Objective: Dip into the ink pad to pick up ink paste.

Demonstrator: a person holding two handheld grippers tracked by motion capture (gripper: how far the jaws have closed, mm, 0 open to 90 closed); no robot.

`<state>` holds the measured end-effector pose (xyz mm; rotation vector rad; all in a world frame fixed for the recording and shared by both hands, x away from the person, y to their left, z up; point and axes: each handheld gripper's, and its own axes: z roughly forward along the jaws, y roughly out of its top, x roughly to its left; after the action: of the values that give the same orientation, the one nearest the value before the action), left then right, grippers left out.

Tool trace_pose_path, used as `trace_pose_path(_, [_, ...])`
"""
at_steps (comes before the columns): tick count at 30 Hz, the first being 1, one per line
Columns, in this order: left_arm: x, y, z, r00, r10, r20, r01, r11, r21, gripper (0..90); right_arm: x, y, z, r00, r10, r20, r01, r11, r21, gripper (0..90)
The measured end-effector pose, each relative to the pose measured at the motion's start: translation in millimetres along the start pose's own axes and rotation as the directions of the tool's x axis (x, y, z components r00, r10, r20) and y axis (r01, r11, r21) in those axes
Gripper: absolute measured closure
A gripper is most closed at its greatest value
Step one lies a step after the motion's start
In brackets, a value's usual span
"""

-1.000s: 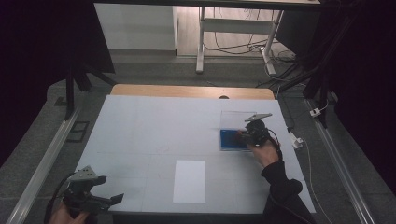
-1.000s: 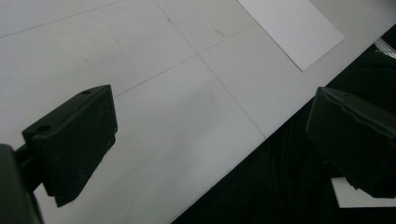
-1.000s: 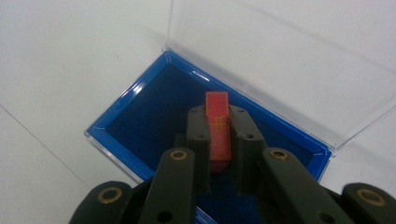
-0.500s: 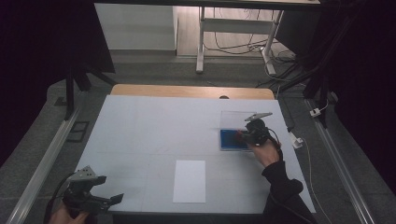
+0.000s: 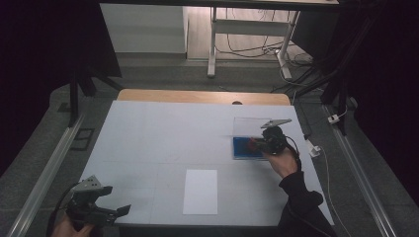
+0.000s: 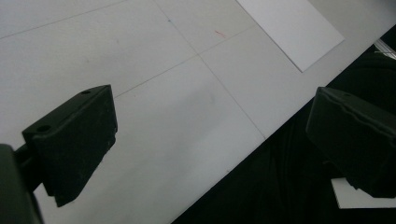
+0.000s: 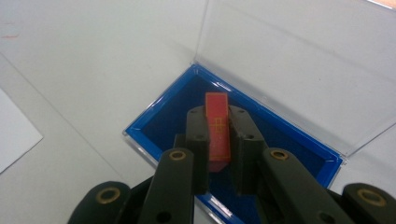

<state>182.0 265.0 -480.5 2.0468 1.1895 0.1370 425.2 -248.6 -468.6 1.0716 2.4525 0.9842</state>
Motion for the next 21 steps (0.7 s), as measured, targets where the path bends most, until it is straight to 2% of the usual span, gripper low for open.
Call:
trace_pose_path(11, [1.0, -1.2, -2.2, 0.9999, -0.008, 0.008, 0.008, 0.9998, -0.02, 2.3, 9.5, -2.0, -13.4, 0.9995, 0.001, -0.03, -0.002, 1.0, -0.027, 79.8])
trace_pose_path(21, [0.2, -1.7, -2.9, 0.9999, 0.0, 0.012, 0.001, 0.9996, -0.027, 2.0, 30.4, 0.1, -19.9, 0.9955, -0.026, -0.091, 0.021, 0.998, -0.051, 79.8])
